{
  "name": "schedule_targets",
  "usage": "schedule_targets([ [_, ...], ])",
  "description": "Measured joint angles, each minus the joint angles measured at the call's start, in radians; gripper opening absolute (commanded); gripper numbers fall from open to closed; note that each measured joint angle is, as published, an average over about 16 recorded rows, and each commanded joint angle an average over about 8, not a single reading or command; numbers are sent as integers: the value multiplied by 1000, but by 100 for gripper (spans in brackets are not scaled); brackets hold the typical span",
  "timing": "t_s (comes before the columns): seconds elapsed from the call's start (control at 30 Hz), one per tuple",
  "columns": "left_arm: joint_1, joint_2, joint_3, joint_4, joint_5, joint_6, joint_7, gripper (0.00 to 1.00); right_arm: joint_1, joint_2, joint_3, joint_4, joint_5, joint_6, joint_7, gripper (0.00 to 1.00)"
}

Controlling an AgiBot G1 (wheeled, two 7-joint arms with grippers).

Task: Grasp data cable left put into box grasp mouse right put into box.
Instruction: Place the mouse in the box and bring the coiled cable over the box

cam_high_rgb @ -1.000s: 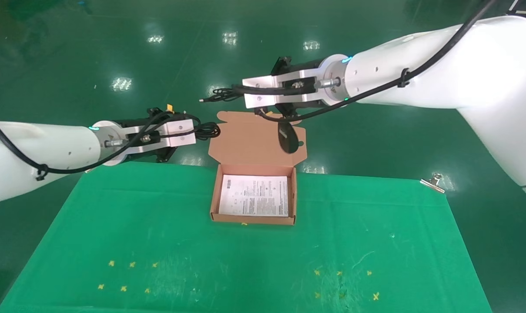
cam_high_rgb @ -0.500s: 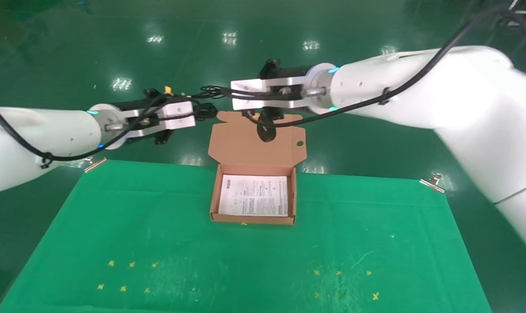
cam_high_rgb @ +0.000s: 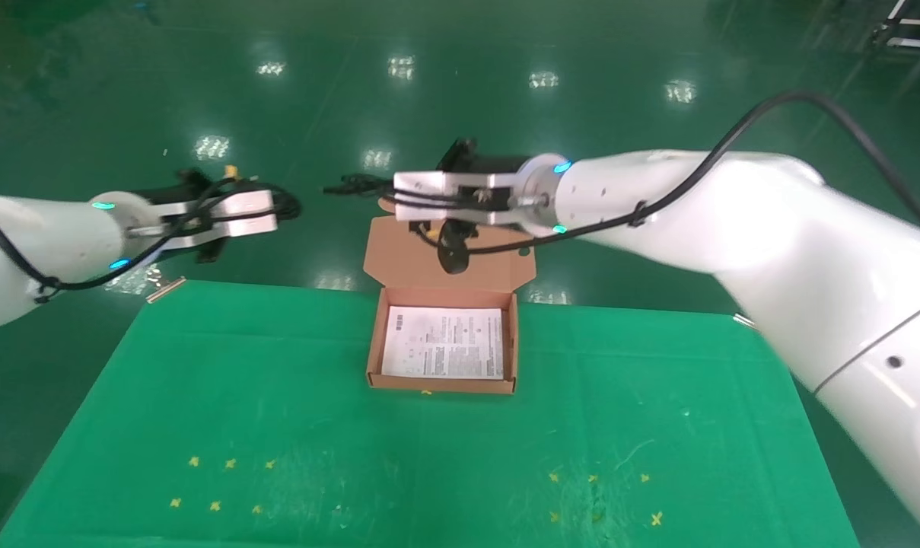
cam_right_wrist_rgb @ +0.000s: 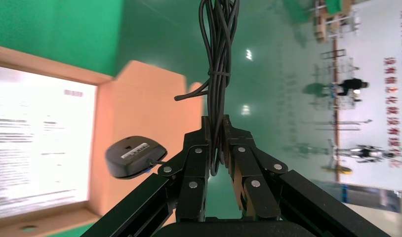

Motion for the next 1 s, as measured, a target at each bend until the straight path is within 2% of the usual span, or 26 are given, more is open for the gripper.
schedule_targets([
  [0.27, 8, -9, -2, -8, 68, 37, -57, 0, -30, -6, -83, -5, 97, 28, -23, 0],
  [0.53, 14, -11, -3, -27, 90, 51, -80, 0, -64, -9, -166, 9, 196, 63, -23, 0],
  [1.0, 17, -12, -4, -36, 96, 56, -87, 0, -144, -7, -236, -70, 401, 136, 74, 0],
])
